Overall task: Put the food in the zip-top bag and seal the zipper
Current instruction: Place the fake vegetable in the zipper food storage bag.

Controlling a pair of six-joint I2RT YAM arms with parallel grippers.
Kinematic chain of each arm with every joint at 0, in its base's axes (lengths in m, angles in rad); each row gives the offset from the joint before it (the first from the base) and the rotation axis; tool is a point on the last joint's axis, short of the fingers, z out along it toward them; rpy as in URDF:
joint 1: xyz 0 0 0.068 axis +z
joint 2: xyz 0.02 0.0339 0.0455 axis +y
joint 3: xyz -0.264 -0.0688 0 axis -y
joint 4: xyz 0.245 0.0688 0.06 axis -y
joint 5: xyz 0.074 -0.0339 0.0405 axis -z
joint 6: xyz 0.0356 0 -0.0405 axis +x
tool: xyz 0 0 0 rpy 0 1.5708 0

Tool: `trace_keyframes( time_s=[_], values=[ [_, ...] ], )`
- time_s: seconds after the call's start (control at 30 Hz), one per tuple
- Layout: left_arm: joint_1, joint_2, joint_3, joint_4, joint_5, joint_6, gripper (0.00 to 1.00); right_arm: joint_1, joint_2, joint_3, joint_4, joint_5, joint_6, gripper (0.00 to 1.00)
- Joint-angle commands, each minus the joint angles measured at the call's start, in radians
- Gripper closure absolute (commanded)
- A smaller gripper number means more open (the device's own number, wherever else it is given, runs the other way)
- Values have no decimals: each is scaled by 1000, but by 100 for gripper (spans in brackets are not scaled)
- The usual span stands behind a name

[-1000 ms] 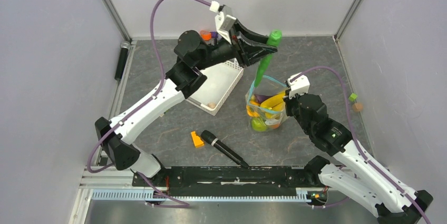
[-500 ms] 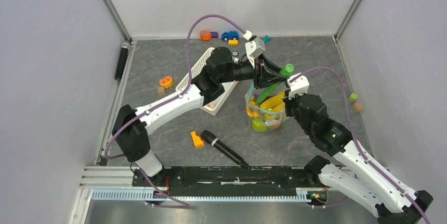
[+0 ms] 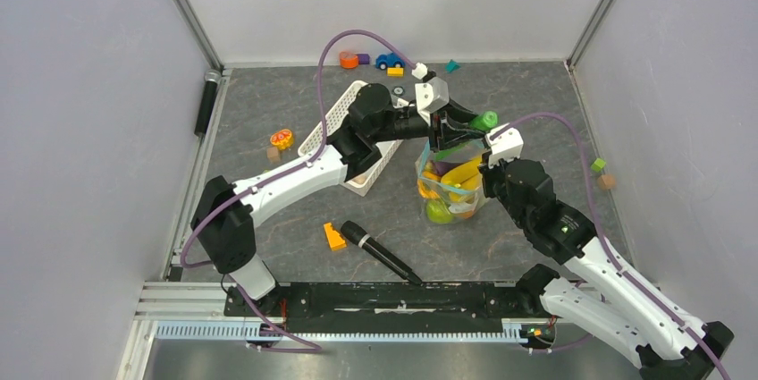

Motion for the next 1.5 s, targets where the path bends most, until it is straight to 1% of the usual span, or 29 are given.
trace_keyframes(
  time_s=[0.0,0.1,0.23,0.43,0.57,0.73,0.8,0.9,0.93,0.97,1.0,1.03,1.1,1.13,1.2,1.37,1.4,1.47],
  values=[
    [-8,17,-24,47,-3,133,98,0,-2,6,54,-2,-13,96],
    [-6,25,-49,22,-38,169,98,1,-8,2,55,-6,-13,96],
    [-4,30,-114,44,-122,186,98,1,-15,0,55,-15,-12,96],
    [6,20,-231,171,-193,68,98,0,-11,-3,59,-23,-9,96],
    [16,6,-308,296,-244,-45,98,1,-14,-5,59,-29,-8,96],
    [21,7,-365,395,-291,-136,98,1,-23,-7,60,-36,-5,96],
    [21,16,-368,399,-285,-154,98,0,-27,-9,60,-40,-4,96],
    [22,11,-371,363,-307,-143,97,1,-31,-12,58,-34,-5,96],
    [21,2,-371,343,-307,-130,90,1,-34,-12,58,-33,-5,96],
    [21,-11,-366,307,-304,-116,77,0,-37,-13,59,-32,-5,96],
    [20,-29,-358,266,-303,-99,69,1,-39,-14,61,-31,-5,95],
    [20,-46,-353,235,-300,-81,64,1,-41,-14,63,-29,-4,96],
    [20,-84,-342,166,-296,-51,40,0,-37,-14,66,-30,-5,96],
    [20,-108,-340,133,-296,-43,24,0,-34,-14,66,-30,-5,95],
    [20,-156,-341,78,-292,-29,1,1,-28,-11,65,-30,-7,95],
    [20,-306,-377,2,-246,4,0,0,-30,-10,64,-16,-8,94],
    [20,-333,-386,-11,-254,3,0,0,-32,-10,65,-14,-8,94],
    [20,-367,-390,-59,-315,-4,0,0,-35,-8,65,-11,-8,93]
  ],
)
